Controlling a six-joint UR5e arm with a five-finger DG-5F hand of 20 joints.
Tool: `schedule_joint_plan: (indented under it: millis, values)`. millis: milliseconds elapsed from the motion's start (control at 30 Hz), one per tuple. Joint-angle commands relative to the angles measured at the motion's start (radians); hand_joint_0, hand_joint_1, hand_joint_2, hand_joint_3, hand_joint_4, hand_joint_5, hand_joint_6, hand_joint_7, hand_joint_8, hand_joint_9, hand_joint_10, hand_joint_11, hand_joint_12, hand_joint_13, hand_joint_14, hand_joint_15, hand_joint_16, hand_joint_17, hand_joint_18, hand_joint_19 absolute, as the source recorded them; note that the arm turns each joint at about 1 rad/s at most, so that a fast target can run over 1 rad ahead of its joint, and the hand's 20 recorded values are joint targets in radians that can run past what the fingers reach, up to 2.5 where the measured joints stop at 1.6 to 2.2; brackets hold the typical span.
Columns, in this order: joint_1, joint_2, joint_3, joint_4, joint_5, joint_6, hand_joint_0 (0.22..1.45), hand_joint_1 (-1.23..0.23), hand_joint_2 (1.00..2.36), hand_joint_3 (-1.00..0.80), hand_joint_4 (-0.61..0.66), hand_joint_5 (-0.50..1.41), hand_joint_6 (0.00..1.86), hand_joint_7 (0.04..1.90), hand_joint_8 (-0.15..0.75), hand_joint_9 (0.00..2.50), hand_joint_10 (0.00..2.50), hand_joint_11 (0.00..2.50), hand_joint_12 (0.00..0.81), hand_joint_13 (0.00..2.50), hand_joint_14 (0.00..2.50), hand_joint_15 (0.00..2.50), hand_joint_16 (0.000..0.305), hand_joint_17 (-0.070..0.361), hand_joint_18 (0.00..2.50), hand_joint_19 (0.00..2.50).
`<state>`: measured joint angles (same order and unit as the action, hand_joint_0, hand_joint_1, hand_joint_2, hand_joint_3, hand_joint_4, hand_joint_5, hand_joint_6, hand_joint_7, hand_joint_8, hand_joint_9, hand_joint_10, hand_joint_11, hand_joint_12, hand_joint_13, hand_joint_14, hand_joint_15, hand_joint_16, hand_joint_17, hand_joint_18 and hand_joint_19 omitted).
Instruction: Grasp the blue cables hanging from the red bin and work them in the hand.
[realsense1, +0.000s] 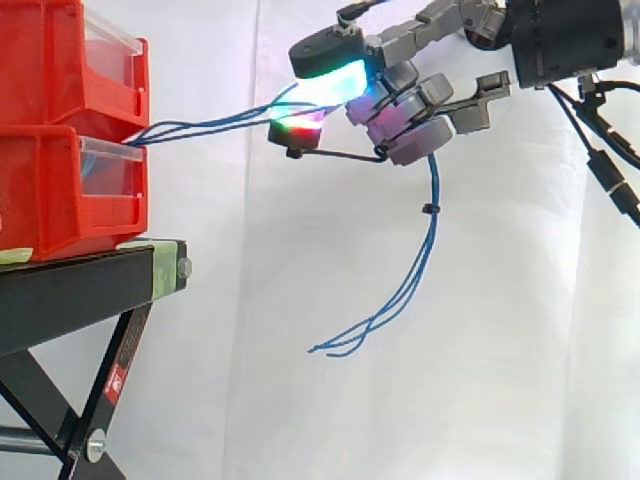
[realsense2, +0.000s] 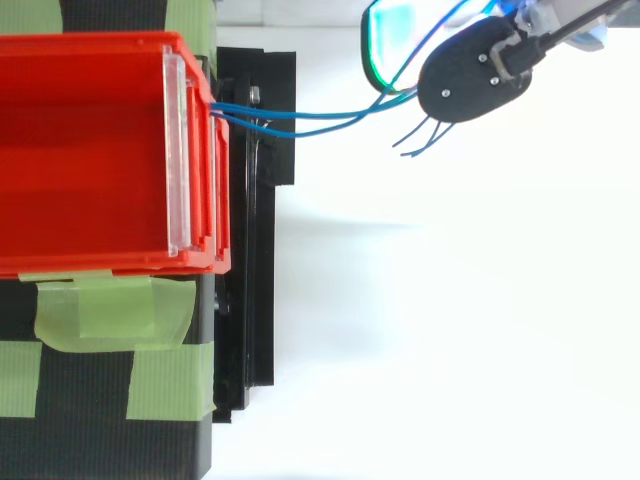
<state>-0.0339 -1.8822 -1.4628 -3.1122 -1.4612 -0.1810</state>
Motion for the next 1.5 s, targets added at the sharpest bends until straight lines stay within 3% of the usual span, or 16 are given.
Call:
schedule_joint_plan:
  millis: [0,67,100,167,300,367,633,833,1167,1467]
  values:
    - [0.000,0.000,0.001,0.001,-0.001,0.000,1.03,-0.77,1.00,0.27,0.29,0.35,0.07,1.36,0.415,0.60,2.50,2.40,0.484,0.93,2.48,1.27,0.066,0.149,1.36,1.27]
    - [0.000,0.000,-0.001,0.003,-0.001,0.003,1.02,-0.77,1.12,0.28,0.29,0.35,0.08,1.36,0.417,0.59,2.50,2.37,0.486,0.92,2.50,1.25,0.067,0.151,1.35,1.26]
    - [0.000,0.000,0.001,0.003,-0.001,0.003,0.94,-0.74,1.37,0.20,0.29,0.35,0.10,1.36,0.420,0.59,2.50,2.37,0.494,0.91,2.50,1.23,0.069,0.156,1.34,1.26]
    - [0.000,0.000,0.001,0.003,-0.001,0.005,0.86,-0.72,1.61,0.10,0.29,0.34,0.12,1.33,0.423,0.56,2.50,2.34,0.501,0.90,2.50,1.20,0.071,0.161,1.33,1.24]
    - [-0.003,0.000,0.001,0.004,-0.001,0.012,0.84,-0.71,1.70,0.08,0.27,0.29,0.18,1.31,0.427,0.51,2.50,2.32,0.506,0.83,2.50,1.19,0.072,0.163,1.27,1.23]
    - [-0.004,0.000,0.001,0.004,-0.002,0.014,0.85,-0.72,1.70,0.07,0.25,0.28,0.19,1.30,0.423,0.48,2.50,2.32,0.503,0.79,2.50,1.18,0.072,0.162,1.24,1.24]
    - [-0.004,0.000,0.002,0.004,-0.002,0.014,1.14,-0.75,1.24,0.33,0.14,0.25,0.22,1.30,0.377,0.41,2.50,2.29,0.456,0.66,2.50,1.15,0.057,0.128,1.01,1.40]
    - [-0.004,0.002,0.019,0.000,-0.008,0.014,1.32,-0.73,1.05,0.42,0.09,0.27,0.26,1.29,0.364,0.42,2.50,2.32,0.452,0.61,2.50,1.10,0.055,0.124,0.80,1.23]
    - [-0.003,0.002,0.027,-0.011,-0.011,0.017,1.37,-0.71,1.00,0.42,0.07,0.32,0.23,1.31,0.354,0.43,2.50,2.30,0.452,0.60,2.50,1.09,0.055,0.125,0.73,1.12]
    - [0.002,0.002,0.027,-0.028,-0.018,0.123,1.38,-0.70,1.01,0.41,0.07,0.34,0.22,1.33,0.357,0.45,2.50,2.29,0.447,0.59,2.50,1.10,0.055,0.124,0.72,1.11]
